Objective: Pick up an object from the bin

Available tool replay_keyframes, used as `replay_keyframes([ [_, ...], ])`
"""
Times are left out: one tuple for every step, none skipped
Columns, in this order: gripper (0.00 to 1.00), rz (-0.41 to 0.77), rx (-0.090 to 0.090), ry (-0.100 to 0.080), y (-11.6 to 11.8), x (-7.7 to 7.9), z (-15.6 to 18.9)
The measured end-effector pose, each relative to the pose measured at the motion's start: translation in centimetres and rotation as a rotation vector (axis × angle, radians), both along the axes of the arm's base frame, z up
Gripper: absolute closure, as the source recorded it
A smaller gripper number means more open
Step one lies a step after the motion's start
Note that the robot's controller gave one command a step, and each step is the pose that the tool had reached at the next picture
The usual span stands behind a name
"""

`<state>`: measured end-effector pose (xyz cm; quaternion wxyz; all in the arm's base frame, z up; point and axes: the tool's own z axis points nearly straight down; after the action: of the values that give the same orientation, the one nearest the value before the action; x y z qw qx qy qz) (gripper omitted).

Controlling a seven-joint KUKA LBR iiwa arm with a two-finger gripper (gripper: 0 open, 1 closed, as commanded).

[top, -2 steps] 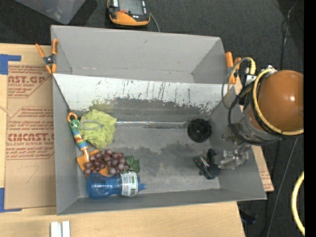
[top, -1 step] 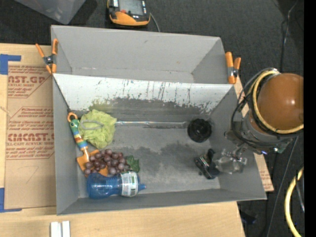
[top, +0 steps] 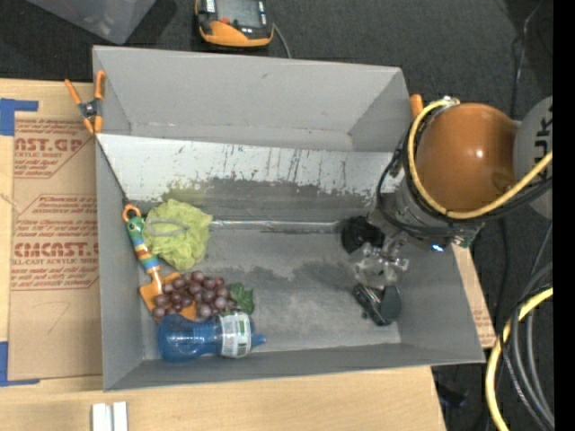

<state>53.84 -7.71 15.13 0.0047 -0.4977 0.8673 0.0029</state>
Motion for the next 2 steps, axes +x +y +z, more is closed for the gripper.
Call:
replay_keyframes([
  [1.00,-0.086,-0.002,0.005,-1.2,-2.4,-0.8],
  [1.00,0.207,0.000,-0.003,-6.3,-2.8,-0.8],
])
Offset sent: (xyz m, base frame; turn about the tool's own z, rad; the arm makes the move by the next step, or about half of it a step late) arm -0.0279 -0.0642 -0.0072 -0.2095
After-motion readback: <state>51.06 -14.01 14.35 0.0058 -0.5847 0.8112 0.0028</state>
